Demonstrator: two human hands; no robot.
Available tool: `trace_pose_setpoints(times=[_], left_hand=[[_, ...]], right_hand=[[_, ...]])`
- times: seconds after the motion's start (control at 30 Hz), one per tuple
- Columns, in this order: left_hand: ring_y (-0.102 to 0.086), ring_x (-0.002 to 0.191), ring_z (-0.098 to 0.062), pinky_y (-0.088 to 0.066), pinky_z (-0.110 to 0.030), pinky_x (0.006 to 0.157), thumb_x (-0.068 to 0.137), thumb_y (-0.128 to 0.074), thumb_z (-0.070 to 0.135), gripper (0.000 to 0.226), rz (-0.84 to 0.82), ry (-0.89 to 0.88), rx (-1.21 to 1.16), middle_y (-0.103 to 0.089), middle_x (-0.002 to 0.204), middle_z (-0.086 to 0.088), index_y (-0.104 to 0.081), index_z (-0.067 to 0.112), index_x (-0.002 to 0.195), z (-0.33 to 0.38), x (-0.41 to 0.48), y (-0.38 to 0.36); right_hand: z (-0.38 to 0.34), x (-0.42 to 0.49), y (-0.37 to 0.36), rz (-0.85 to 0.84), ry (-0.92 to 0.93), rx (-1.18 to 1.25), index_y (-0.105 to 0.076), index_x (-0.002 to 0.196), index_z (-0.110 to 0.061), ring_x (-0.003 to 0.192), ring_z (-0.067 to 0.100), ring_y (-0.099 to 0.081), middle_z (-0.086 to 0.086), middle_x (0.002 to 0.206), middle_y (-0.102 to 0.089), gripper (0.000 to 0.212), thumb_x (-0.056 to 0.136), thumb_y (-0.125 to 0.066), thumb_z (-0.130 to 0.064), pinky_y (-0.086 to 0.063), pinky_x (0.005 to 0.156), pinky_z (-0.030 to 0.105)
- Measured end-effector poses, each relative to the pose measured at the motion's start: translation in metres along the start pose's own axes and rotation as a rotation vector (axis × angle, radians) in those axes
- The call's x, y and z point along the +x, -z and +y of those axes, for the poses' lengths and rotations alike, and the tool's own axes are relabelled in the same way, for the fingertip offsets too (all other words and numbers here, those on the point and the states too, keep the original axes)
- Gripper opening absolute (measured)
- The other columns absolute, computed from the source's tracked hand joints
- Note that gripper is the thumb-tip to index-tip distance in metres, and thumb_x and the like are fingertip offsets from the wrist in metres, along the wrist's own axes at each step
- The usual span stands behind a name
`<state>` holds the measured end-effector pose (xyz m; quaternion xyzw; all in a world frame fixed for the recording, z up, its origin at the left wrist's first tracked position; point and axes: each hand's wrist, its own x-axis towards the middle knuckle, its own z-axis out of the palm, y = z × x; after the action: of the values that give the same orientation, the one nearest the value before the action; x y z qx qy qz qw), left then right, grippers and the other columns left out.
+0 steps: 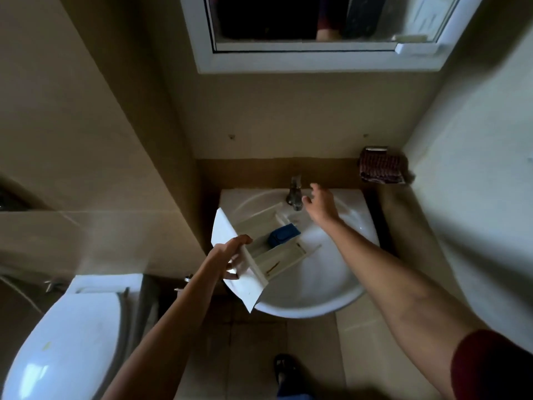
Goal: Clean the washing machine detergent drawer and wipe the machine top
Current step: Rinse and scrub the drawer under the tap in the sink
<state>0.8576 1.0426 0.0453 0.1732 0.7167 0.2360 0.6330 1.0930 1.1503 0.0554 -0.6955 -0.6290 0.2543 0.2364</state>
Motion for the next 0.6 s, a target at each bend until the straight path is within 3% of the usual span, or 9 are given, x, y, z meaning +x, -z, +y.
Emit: trace_pose_setpoints(times=[0.13, 0.27, 0.43, 0.6], left_hand=[[-0.054, 0.107, -0.025, -0.05, -0.046, 0.078, 0.066, -0.078, 0.039, 0.061, 0.043, 0.009, 0.051, -0.057, 0.111, -0.003, -0.054, 0.01, 0.114, 0.006, 0.004, -0.011], [-0.05, 0.115, -0.028, -0.046, -0.048, 0.084, 0.07, -0.077, 0.038, 0.072, 0.031, 0.017, 0.092, -0.055, 0.115, -0.005, -0.046, 0.007, 0.126, 0.011, 0.009, -0.017], [-0.046, 0.124, -0.032, -0.044, -0.055, 0.098, 0.07, -0.079, 0.039, 0.085, 0.035, 0.024, 0.148, -0.049, 0.134, -0.011, -0.036, 0.008, 0.136, 0.014, 0.015, -0.021], [-0.046, 0.124, -0.033, -0.048, -0.051, 0.093, 0.069, -0.079, 0.042, 0.074, 0.038, 0.036, 0.234, -0.049, 0.134, -0.011, -0.043, 0.01, 0.126, 0.018, 0.021, -0.024]], right_hand=[[-0.01, 0.032, -0.006, -0.074, 0.062, -0.047, -0.05, 0.131, -0.003, 0.105, 0.026, -0.062, 0.017, 0.118, -0.063, 0.042, 0.094, -0.059, -0.02, -0.05, 0.078, 0.026], [-0.018, 0.053, -0.018, -0.11, 0.03, -0.104, -0.057, 0.118, -0.002, 0.103, 0.027, -0.062, 0.015, 0.115, -0.061, 0.034, 0.091, -0.063, -0.023, -0.055, 0.084, 0.036], [-0.019, 0.064, -0.027, -0.024, 0.003, -0.316, -0.06, 0.106, -0.005, 0.1, 0.029, -0.062, 0.015, 0.111, -0.062, 0.014, 0.095, -0.053, -0.01, -0.05, 0.074, 0.035], [-0.011, 0.068, -0.028, -0.036, 0.019, -0.285, -0.059, 0.117, -0.004, 0.106, 0.031, -0.062, 0.017, 0.116, -0.062, 0.028, 0.089, -0.062, -0.008, -0.056, 0.084, 0.04]])
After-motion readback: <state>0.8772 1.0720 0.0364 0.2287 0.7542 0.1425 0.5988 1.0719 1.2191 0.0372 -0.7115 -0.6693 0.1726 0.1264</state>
